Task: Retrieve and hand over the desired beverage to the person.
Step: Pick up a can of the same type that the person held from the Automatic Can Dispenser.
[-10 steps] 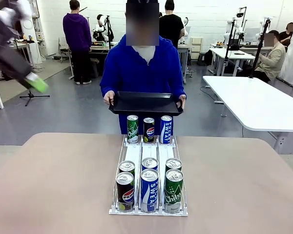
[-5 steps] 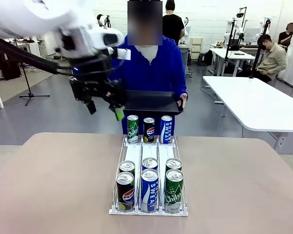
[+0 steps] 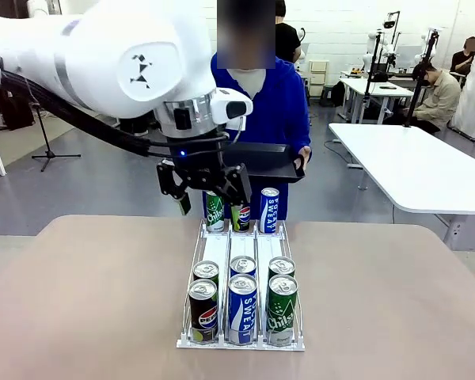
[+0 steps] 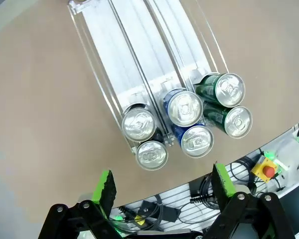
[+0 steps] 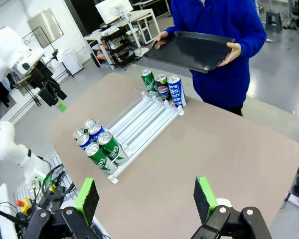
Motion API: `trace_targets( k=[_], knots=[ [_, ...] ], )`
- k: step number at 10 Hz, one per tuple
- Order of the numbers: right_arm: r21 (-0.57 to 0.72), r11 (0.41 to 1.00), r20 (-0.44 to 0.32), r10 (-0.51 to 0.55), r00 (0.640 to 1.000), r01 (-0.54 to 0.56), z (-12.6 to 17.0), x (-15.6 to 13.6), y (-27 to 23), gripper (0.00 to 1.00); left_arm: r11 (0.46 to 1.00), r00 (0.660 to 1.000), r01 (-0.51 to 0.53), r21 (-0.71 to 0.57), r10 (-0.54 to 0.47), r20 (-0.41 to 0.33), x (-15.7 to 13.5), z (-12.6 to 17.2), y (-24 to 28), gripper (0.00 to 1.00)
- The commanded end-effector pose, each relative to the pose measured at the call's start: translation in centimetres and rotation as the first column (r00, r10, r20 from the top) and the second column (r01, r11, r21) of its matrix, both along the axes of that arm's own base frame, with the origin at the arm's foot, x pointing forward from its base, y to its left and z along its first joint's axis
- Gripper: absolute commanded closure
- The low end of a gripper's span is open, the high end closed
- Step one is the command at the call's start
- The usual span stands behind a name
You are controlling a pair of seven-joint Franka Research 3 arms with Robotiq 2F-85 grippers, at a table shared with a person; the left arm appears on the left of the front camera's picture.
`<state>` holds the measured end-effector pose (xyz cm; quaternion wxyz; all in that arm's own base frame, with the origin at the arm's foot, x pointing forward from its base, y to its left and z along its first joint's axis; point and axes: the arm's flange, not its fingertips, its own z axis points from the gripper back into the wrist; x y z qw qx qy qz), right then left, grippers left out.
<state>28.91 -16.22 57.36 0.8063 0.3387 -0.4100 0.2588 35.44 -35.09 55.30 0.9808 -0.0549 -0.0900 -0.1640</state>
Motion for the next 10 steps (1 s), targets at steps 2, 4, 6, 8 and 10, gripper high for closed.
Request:
trace_targets(
  k=[2,4,6,8,10],
  knots=[
    [0.022,1.0,0.029,0.012,1.0,-0.013,0.15,0.35,-0.19,0.0,1.0,0.999,0.013,-0.027,-0.015,-0.045,0.83,-1.8,-0.85,0.0],
    [0.022,1.0,0.029,0.012,1.0,-0.013,0.15,0.35,-0.19,0.0,1.0,1.0,-0.002,-0.003,0.001,-0.016,0.39,-0.93,-0.43,0.0],
    [0.022,1.0,0.029,0.012,1.0,-0.013,0.15,0.35,-0.19,0.0,1.0,1.0,-0.002,-0.003,0.001,-0.016,0.39,-0.93,-0.43,0.0],
    [0.022,1.0,0.029,0.012,1.0,-0.013,0.15,0.35,-0.19,0.0,1.0,1.0,-0.002,-0.003,0.001,-0.016,0.39,-0.93,-0.43,0.0],
    [0.022,1.0,0.029,0.012,1.0,-0.013,0.15,0.35,-0.19,0.0,1.0,1.0,0.003,-0.014,-0.003,-0.023,0.69,-1.08,-0.65,0.0]
  ],
)
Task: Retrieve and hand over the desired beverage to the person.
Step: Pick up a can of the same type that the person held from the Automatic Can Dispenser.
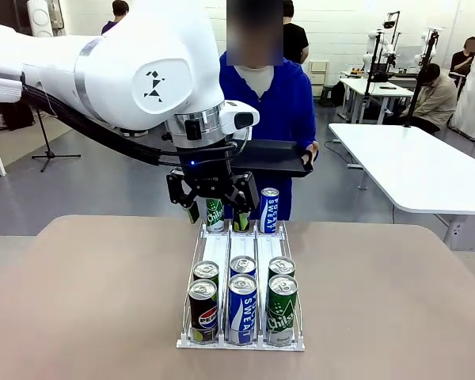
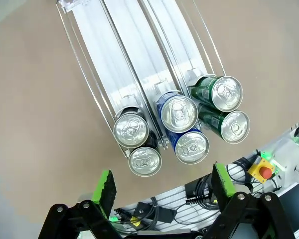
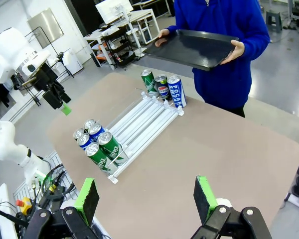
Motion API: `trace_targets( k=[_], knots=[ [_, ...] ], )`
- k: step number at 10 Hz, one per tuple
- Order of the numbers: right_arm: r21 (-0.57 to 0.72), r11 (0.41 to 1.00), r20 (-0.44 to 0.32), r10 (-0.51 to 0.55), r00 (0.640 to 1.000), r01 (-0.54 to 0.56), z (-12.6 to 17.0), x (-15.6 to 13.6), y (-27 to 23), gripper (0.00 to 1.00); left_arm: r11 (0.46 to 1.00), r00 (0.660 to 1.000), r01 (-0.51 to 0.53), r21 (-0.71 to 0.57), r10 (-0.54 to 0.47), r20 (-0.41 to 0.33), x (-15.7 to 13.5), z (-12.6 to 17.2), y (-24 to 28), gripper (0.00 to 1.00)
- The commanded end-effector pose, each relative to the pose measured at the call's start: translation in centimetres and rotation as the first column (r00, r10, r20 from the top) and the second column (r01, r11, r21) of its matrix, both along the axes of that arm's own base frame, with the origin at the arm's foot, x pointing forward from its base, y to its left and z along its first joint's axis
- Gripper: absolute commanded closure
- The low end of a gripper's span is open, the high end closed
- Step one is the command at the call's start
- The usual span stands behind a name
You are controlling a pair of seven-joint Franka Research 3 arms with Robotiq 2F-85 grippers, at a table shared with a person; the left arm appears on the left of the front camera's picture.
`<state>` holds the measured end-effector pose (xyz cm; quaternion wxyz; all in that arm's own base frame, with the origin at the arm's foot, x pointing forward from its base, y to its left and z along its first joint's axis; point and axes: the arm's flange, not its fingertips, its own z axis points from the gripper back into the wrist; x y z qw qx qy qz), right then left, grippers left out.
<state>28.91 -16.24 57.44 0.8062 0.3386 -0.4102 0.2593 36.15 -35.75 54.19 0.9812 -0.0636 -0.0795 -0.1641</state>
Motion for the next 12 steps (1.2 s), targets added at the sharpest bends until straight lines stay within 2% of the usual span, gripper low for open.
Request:
trace_targets(
  k=[1,3,6,12],
  knots=[
    [0.022,1.0,0.028,0.012,1.0,-0.012,0.1,0.3,-0.2,0.0,0.998,0.998,-0.065,0.018,0.066,-0.007,-0.8,-1.5,-1.6,0.0],
    [0.022,1.0,0.028,0.012,1.0,-0.012,0.1,0.3,-0.2,0.0,0.983,0.983,-0.185,0.017,0.185,-0.001,-1.7,-3.3,-3.4,0.0],
    [0.022,1.0,0.028,0.012,1.0,-0.012,0.1,0.3,-0.2,0.0,0.96,0.961,-0.275,0.047,0.276,-0.015,-1.8,-5.7,-4.2,0.0],
    [0.022,1.0,0.028,0.012,1.0,-0.012,0.1,0.3,-0.2,0.0,0.964,0.968,-0.241,0.116,0.247,-0.047,-3.1,-9.4,-5.7,0.0]
  ],
)
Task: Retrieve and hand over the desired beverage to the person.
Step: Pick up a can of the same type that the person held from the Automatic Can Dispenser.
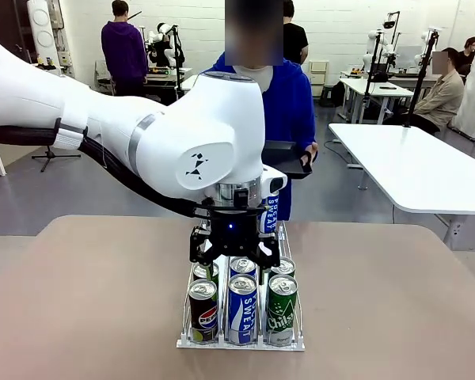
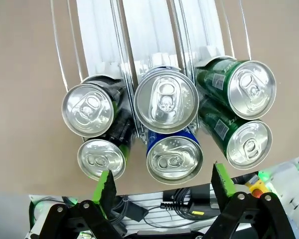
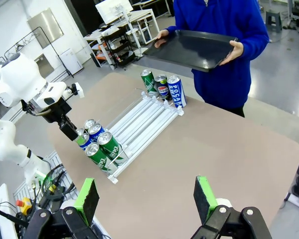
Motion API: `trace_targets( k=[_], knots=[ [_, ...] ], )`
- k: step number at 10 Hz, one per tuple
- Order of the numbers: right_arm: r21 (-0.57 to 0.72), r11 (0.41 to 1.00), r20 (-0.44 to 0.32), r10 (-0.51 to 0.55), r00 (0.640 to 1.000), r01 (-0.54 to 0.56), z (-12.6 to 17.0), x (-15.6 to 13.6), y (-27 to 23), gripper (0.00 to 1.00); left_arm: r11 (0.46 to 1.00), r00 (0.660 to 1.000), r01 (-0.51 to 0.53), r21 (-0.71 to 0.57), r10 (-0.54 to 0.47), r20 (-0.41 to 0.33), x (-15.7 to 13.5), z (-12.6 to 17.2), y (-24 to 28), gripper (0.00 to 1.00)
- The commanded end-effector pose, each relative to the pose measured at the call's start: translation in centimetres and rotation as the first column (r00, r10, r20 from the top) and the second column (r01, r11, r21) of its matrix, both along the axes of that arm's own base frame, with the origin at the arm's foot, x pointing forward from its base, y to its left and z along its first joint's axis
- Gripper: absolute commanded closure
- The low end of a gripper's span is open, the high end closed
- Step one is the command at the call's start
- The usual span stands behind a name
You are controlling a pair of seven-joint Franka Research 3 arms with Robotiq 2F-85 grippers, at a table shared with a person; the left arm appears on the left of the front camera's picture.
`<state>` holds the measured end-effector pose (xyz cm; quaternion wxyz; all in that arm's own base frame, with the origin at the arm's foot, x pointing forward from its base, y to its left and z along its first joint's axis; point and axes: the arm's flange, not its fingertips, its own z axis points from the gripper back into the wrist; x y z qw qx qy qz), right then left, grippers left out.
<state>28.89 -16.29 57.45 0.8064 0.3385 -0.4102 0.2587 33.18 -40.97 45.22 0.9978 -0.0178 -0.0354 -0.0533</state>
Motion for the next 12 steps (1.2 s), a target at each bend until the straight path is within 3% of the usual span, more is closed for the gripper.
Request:
trace_targets(
  k=[1,10,12],
  knots=[
    [0.022,1.0,0.029,0.013,1.0,-0.013,0.1,0.4,-0.1,0.0,0.999,1.0,-0.01,0.031,0.009,0.019,-0.4,-0.8,-0.7,0.0],
    [0.022,1.0,0.029,0.013,1.0,-0.013,0.1,0.4,-0.1,0.0,0.999,1.0,0.006,0.04,-0.007,0.027,0.1,-1.8,-1.0,0.0],
    [0.022,1.0,0.029,0.013,1.0,-0.013,0.1,0.4,-0.1,0.0,0.998,0.998,0.053,0.033,-0.054,0.032,0.0,-1.9,-0.9,0.54]
  ],
)
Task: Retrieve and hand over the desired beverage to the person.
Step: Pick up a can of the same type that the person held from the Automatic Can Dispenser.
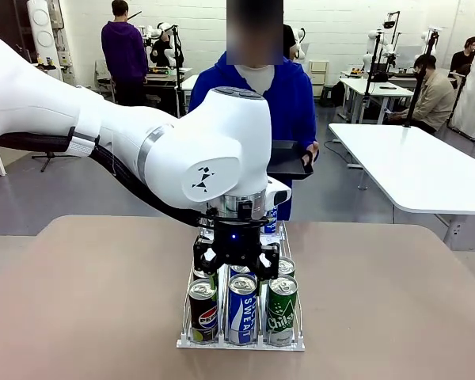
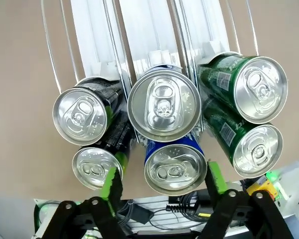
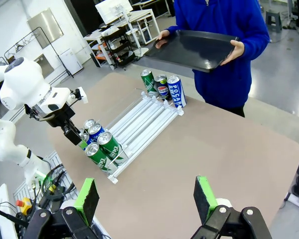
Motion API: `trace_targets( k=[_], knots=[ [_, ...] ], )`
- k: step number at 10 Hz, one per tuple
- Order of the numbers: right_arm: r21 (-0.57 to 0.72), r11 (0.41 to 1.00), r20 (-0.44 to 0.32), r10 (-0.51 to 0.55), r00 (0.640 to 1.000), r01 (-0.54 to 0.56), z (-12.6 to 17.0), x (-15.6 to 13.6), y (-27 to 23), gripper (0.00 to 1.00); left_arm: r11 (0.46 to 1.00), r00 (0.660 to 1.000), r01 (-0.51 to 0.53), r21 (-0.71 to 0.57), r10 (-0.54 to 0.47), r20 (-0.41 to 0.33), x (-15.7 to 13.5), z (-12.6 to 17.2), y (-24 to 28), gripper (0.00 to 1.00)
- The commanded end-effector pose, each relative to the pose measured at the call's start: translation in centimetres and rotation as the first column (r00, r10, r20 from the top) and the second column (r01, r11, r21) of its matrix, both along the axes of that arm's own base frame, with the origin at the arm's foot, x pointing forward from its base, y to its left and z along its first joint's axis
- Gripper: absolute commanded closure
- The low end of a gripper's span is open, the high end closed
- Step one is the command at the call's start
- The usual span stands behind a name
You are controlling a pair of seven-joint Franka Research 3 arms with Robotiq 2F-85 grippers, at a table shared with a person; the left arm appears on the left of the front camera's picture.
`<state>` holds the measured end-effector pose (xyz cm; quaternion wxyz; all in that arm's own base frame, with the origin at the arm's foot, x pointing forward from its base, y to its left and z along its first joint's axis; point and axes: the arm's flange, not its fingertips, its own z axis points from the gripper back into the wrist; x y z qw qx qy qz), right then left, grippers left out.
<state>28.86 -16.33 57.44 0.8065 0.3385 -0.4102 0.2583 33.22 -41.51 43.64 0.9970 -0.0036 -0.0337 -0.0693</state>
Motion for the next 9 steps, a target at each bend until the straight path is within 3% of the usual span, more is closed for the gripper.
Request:
trace_targets(
  k=[1,2,4,5,6,9],
  knots=[
    [0.022,1.0,0.029,0.013,0.999,-0.014,0.06,0.4,-0.08,0.0,1.0,0.999,0.028,0.006,-0.028,0.032,0.07,-0.34,-0.4,0.81],
    [0.022,1.0,0.029,0.013,0.999,-0.014,0.06,0.4,-0.08,0.0,0.999,0.999,0.032,0.005,-0.032,0.03,0.04,-0.37,-0.38,1.0],
    [0.022,1.0,0.029,0.013,0.999,-0.014,0.06,0.4,-0.08,0.0,0.999,0.999,0.038,0.003,-0.038,0.018,0.0,-0.49,-0.41,1.0],
    [0.022,1.0,0.029,0.013,0.999,-0.014,0.06,0.4,-0.08,0.0,0.999,0.999,0.039,0.001,-0.039,0.012,0.03,-0.51,-0.43,0.9],
    [0.022,1.0,0.029,0.013,0.999,-0.014,0.06,0.4,-0.08,0.0,0.999,0.999,0.037,-0.003,-0.037,0.009,0.07,-0.53,-0.45,0.98],
    [0.022,1.0,0.029,0.013,0.999,-0.014,0.06,0.4,-0.08,0.0,0.999,0.999,0.035,0.012,-0.035,-0.017,-0.07,0.32,-0.41,1.0]
  ],
)
